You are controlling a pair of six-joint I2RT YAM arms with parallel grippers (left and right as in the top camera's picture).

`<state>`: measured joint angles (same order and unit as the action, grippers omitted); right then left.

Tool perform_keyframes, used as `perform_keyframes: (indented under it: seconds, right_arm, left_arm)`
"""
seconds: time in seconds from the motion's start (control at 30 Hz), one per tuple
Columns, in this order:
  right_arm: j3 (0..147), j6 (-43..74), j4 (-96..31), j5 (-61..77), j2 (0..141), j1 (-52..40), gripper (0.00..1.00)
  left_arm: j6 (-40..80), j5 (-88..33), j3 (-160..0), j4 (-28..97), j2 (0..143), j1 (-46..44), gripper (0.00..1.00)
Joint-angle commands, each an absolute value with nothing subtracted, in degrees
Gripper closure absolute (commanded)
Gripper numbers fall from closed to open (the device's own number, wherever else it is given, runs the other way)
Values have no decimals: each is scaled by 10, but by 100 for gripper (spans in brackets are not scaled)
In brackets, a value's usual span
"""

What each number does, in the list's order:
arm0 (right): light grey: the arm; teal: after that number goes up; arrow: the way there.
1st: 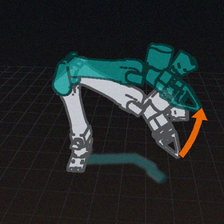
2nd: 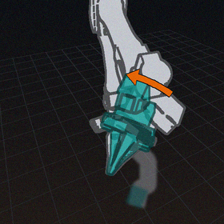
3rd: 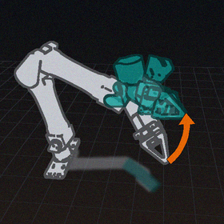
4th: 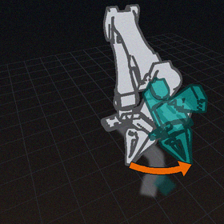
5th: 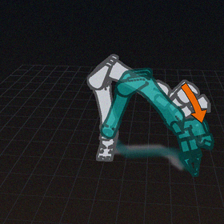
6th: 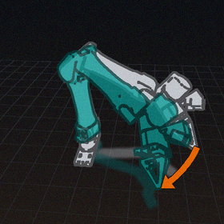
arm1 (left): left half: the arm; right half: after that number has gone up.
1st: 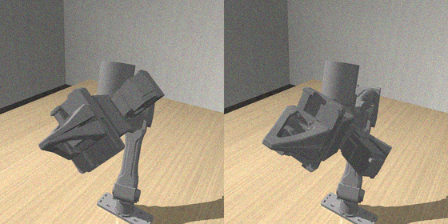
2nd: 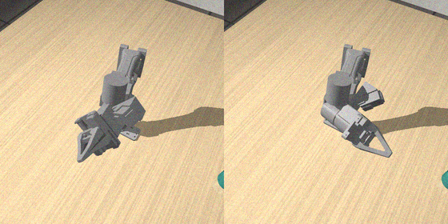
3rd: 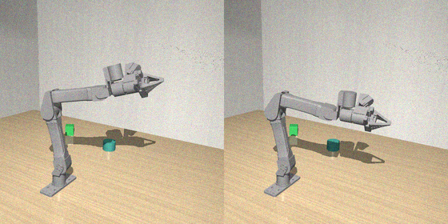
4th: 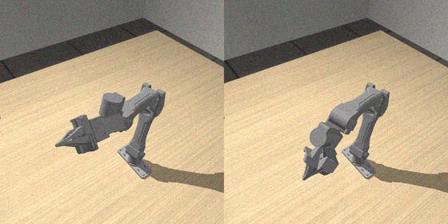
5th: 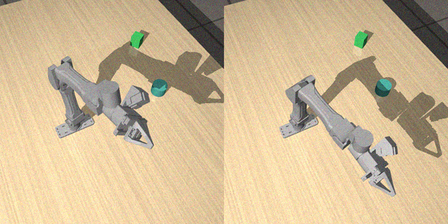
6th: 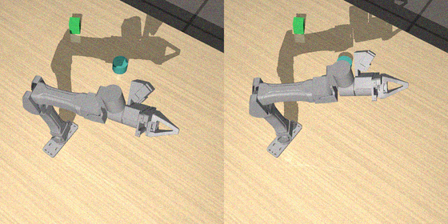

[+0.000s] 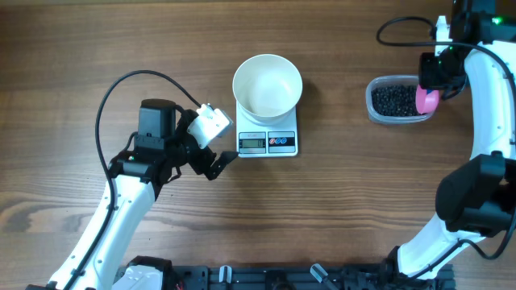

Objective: Scoop item into bowl and weigh 150g on scale
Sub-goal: 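Lower the pink scoop with right gripper into the black beans, then drag the scoop through the beans with right gripper to fill it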

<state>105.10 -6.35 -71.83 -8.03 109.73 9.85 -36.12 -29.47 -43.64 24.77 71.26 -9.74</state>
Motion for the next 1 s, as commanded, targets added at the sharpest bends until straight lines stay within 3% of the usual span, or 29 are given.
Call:
perform_keyframes:
  seconds: [0.0,0.4,0.97]
  right_arm:
    - [1019,-56,-698,-86,1104,100,96]
    - [974,-77,-675,35,1104,100,95]
    - [970,-90,-703,102,1104,100,96]
  left_arm:
    - [-357,-295,-433,246,714,-95,0]
    - [-357,-295,-433,246,714,-95,0]
    - [-357,-295,-433,246,714,-95,0]
